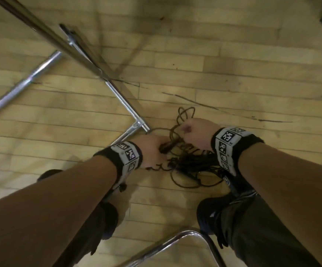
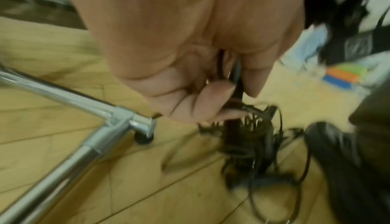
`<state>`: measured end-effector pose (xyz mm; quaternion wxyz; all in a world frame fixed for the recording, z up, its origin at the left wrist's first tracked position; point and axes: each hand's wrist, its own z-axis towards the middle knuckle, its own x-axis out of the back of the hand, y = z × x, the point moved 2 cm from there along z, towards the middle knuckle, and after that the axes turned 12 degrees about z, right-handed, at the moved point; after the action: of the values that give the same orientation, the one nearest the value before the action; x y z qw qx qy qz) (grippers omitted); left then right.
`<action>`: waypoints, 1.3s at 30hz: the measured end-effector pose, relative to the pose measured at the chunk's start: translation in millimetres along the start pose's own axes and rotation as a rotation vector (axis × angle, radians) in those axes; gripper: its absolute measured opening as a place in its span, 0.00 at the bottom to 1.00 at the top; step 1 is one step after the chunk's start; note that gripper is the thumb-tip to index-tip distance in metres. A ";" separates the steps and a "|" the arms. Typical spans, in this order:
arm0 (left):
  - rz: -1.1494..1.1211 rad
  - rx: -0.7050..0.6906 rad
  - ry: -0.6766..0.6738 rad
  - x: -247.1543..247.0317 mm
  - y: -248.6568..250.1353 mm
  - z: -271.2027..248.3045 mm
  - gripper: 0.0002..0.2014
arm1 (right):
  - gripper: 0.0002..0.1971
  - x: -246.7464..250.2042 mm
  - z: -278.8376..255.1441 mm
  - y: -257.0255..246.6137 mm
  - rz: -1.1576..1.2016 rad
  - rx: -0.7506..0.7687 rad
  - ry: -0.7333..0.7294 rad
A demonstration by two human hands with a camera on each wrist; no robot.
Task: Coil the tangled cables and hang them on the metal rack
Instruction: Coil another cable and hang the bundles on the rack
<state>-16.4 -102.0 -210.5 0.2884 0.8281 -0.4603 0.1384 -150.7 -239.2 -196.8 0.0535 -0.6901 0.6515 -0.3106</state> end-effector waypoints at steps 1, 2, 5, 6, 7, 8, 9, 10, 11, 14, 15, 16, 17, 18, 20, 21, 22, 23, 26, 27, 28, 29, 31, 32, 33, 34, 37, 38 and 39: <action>-0.116 0.012 0.024 16.1 1.2 -27.3 0.05 | 0.19 2.3 -10.8 -18.4 -0.002 0.037 -0.022; -0.218 0.030 0.057 32.3 1.7 -55.3 0.06 | 0.17 5.8 -24.1 -38.6 -0.005 0.071 -0.046; -0.487 0.039 0.181 79.8 7.2 -151.0 0.03 | 0.13 13.9 -79.9 -106.0 -0.003 0.136 -0.126; -0.563 0.023 0.226 92.9 9.5 -185.3 0.05 | 0.13 13.4 -102.6 -129.2 0.050 0.155 -0.164; -0.624 0.001 0.274 105.2 12.8 -219.9 0.09 | 0.16 11.7 -125.8 -150.8 0.140 0.178 -0.211; -0.680 -0.018 0.318 114.8 15.7 -254.4 0.11 | 0.19 8.4 -150.0 -170.7 0.243 0.201 -0.259; -0.723 -0.036 0.368 122.5 19.7 -289.4 0.11 | 0.22 2.8 -175.9 -190.7 0.330 0.232 -0.307; -0.762 -0.057 0.417 126.9 22.2 -323.4 0.10 | 0.23 -3.0 -202.5 -209.3 0.385 0.273 -0.352; -0.811 -0.069 0.484 129.7 24.8 -356.0 0.08 | 0.24 -10.5 -228.6 -226.0 0.424 0.320 -0.394; -0.948 -0.100 0.710 126.9 29.8 -441.6 0.02 | 0.23 -35.4 -306.4 -267.5 0.503 0.436 -0.535; -0.989 -0.115 0.765 124.1 32.6 -466.1 0.03 | 0.22 -43.8 -330.4 -278.3 0.516 0.478 -0.583; -1.014 -0.125 0.814 121.5 35.6 -490.1 0.03 | 0.22 -51.2 -354.7 -287.8 0.530 0.519 -0.620; -1.029 -0.135 0.862 119.7 39.2 -511.5 0.05 | 0.23 -56.2 -376.9 -296.1 0.538 0.557 -0.639; -1.030 -0.145 0.908 118.8 42.6 -531.2 0.07 | 0.25 -59.3 -398.8 -303.0 0.530 0.595 -0.631; -1.015 -0.173 0.991 122.0 49.9 -567.0 0.08 | 0.29 -60.4 -437.0 -316.4 0.536 0.653 -0.582; -1.001 -0.200 1.028 125.9 53.7 -582.9 0.07 | 0.31 -59.8 -453.4 -323.5 0.569 0.677 -0.567; -0.989 -0.230 1.057 130.7 56.5 -597.4 0.07 | 0.32 -58.9 -469.5 -331.6 0.596 0.709 -0.555; -0.985 -0.250 1.075 136.1 59.3 -610.7 0.07 | 0.29 -58.0 -484.7 -340.1 0.601 0.747 -0.534; -0.995 -0.281 1.118 152.0 63.7 -640.2 0.05 | 0.12 -54.2 -517.8 -366.1 0.495 0.835 -0.379; -1.011 -0.290 1.133 156.2 62.9 -646.6 0.04 | 0.09 -52.5 -523.5 -373.7 0.457 0.858 -0.320; -1.037 -0.301 1.150 160.1 60.4 -651.9 0.03 | 0.08 -50.8 -526.6 -381.1 0.428 0.876 -0.273; -1.072 -0.317 1.166 162.9 56.1 -655.6 0.03 | 0.07 -49.0 -527.7 -388.3 0.408 0.885 -0.243; -1.159 -0.319 1.207 165.3 43.8 -660.4 0.09 | 0.07 -46.0 -525.7 -402.7 0.367 0.886 -0.216; -1.204 -0.282 1.241 165.7 35.8 -662.0 0.16 | 0.08 -43.2 -523.6 -409.7 0.331 0.887 -0.203; -1.236 -0.221 1.289 165.5 26.6 -663.0 0.22 | 0.09 -39.5 -521.1 -416.1 0.284 0.883 -0.188; -1.245 -0.152 1.341 163.9 18.2 -664.2 0.28 | 0.10 -35.6 -519.3 -420.9 0.230 0.875 -0.175; -1.043 -0.029 1.416 160.8 1.1 -673.1 0.28 | 0.12 -31.3 -515.4 -436.9 0.047 0.804 -0.187; -0.881 -0.002 1.400 159.9 0.1 -676.2 0.23 | 0.12 -32.3 -515.1 -440.1 -0.011 0.774 -0.197; -0.667 0.040 1.358 158.6 0.8 -679.2 0.17 | 0.12 -34.4 -515.6 -442.2 -0.066 0.750 -0.201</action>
<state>92.9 200.5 408.3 0.5202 0.6614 0.0961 0.5316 -23.4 27.8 415.6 0.3557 -0.6703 0.4614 -0.4596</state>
